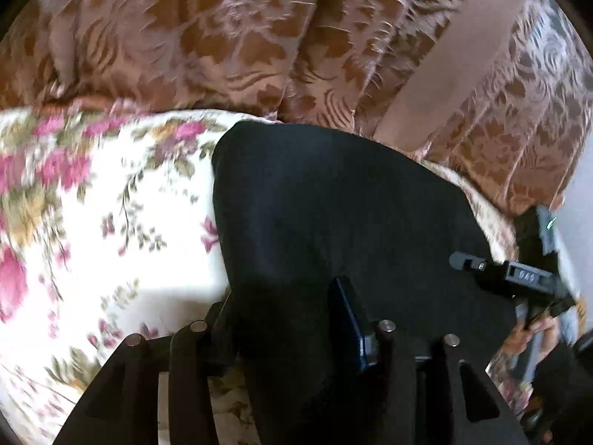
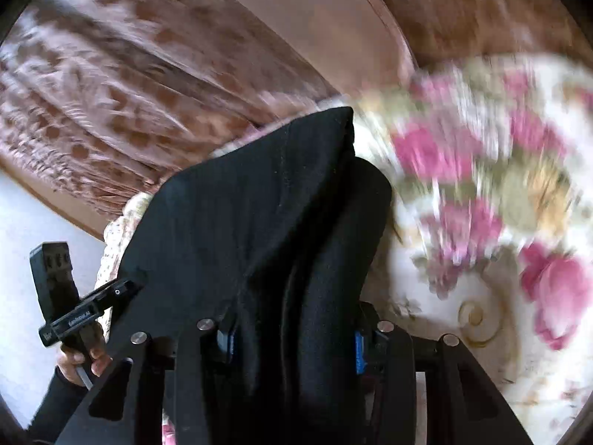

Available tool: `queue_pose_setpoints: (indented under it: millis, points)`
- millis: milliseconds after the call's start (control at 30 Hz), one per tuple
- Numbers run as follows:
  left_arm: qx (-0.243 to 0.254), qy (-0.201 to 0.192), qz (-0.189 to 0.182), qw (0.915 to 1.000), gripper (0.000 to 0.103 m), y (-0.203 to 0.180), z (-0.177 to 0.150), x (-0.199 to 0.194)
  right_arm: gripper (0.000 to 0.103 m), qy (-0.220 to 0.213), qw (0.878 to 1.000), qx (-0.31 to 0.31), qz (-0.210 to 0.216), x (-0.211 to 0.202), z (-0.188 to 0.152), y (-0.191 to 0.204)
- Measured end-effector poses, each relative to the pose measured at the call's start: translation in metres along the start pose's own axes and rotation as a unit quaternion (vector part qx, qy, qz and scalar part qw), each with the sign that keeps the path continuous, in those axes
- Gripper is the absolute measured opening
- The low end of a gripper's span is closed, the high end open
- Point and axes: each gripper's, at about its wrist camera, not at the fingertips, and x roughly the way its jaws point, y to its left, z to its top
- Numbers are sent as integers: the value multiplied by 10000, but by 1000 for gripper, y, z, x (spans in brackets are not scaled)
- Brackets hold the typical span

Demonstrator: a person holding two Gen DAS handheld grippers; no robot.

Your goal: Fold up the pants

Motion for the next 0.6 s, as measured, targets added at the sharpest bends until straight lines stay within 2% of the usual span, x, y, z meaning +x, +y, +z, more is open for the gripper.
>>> queue_pose_setpoints:
  millis: [33, 100, 233, 333, 433, 600]
  points:
    - [-93, -53, -1, 9999, 48, 0, -4, -1, 50, -24, 9999, 68, 112, 3, -2, -6]
    - [51, -189, 176, 9997, 48, -6, -9, -3, 50, -101, 9989, 264, 385, 4, -4, -16]
    - [87, -243, 500, 9984, 50, -17, -8, -5, 52, -59, 9991, 161, 387, 6, -2, -14]
    - [243, -376, 943, 9945, 53, -31, -10, -12, 59, -20, 9997, 139, 214, 3, -1, -10]
    - [311, -482, 1211, 9910, 53, -40, -13, -18, 68, -84, 9999, -27, -148, -2, -2, -1]
    - [420, -720, 1484, 9854, 53, -49, -19, -35, 71, -243, 9974, -181, -654, -14, -3, 13]
